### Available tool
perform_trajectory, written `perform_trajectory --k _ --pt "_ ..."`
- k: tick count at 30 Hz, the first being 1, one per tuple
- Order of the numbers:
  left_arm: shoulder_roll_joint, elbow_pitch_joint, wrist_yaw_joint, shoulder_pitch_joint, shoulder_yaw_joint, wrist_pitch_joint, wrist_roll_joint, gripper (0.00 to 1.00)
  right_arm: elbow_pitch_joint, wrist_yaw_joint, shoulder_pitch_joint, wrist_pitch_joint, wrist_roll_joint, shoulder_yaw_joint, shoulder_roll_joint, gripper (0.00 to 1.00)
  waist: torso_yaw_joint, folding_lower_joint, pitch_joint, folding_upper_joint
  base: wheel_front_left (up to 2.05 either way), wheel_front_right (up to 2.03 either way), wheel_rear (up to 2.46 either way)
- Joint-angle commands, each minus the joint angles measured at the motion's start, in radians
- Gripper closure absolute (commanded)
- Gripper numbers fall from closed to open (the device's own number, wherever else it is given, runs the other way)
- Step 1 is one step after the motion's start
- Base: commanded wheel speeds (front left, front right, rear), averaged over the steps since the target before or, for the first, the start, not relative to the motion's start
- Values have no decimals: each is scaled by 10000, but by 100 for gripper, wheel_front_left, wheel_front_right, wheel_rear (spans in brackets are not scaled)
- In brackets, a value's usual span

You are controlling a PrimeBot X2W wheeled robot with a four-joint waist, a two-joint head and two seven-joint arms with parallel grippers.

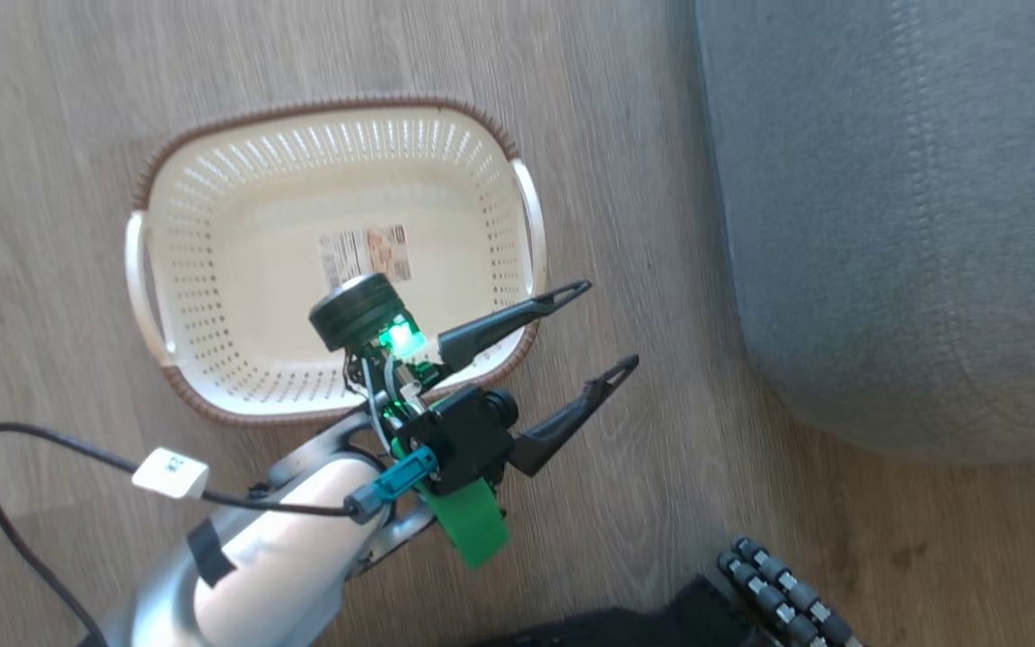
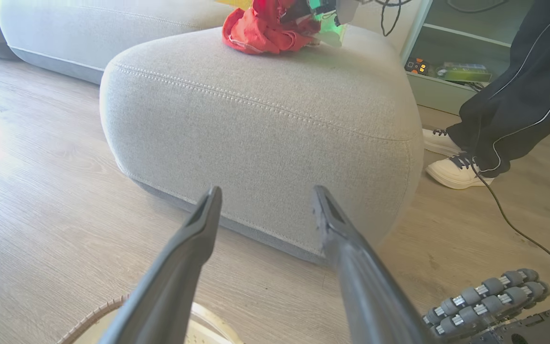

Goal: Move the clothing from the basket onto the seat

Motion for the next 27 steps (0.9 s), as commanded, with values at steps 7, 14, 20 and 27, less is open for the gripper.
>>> perform_trajectory --k 7,14,20,27 --pt "-504 -287 -8 551 508 -51 -144 0 -150 -4 339 1769 189 790 -317 0 118 1 -1488 -1 0 0 0" --pt "-1011 -282 -8 904 740 -51 -188 0 -222 -4 397 3679 578 1575 -654 0 323 1 -2449 -1 0 0 0" --pt "-1328 -313 -8 1349 1211 -51 -167 0 -321 -4 634 4646 863 2083 -850 0 420 1 -3326 -1 0 0 0" --pt "-1436 -319 -8 1810 1562 -51 -144 0 -1034 -4 950 5226 1276 2846 -1061 0 360 1 -4008 -1 0 0 0"
